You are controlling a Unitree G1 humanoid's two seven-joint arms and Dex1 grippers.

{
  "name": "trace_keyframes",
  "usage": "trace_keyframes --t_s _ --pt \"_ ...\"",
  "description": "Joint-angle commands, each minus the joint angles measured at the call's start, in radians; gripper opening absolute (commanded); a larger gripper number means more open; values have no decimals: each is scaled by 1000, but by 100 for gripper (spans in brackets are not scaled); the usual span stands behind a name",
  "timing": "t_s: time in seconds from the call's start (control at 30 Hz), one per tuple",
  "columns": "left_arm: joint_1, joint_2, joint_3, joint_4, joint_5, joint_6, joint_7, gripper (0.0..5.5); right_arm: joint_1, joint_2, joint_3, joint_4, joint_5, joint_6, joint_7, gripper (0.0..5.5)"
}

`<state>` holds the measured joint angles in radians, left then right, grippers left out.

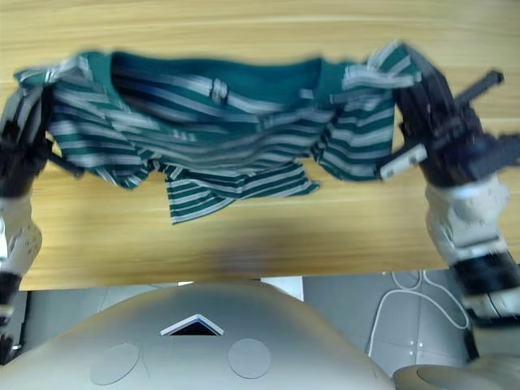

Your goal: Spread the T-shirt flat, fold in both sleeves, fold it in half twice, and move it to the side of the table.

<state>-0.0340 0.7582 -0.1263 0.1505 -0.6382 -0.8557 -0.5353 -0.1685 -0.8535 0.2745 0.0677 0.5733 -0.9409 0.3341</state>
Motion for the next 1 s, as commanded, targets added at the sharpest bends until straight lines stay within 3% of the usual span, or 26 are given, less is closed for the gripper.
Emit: trace_keyframes --t_s 0.03,0.1,0.2,0.3,0.37,0.57,0.67,0.77,0.87,1.0 --pt "-698 -216 -23 607 273 223 129 0 -735 349 28 702 -437 301 -346 2" --pt "-1028 -309 -81 894 411 368 289 0 -1033 436 66 1020 -544 470 -560 2" --pt "-1335 -348 -111 1087 548 486 604 0 -1260 452 62 1191 -632 598 -846 2" --pt "-1465 -290 -67 1121 595 447 795 0 -1314 420 21 1198 -678 517 -1066 2" --pt "-1430 -271 -54 1139 621 419 805 0 -1270 432 41 1203 -729 455 -1069 2" --pt "-881 -323 -73 1188 712 279 569 0 -793 464 66 1197 -749 196 -558 2" --pt "-576 -305 -102 1116 687 23 213 0 -473 354 92 1064 -669 -43 -232 2" --pt "-301 -248 -158 971 626 -160 -114 0 -202 225 114 914 -583 -151 17 2" --pt "-130 -183 -170 772 538 -198 -243 0 -14 133 77 772 -487 -146 142 2" --pt "-77 -148 -113 684 540 -136 -213 0 65 92 6 679 -489 -61 170 2"
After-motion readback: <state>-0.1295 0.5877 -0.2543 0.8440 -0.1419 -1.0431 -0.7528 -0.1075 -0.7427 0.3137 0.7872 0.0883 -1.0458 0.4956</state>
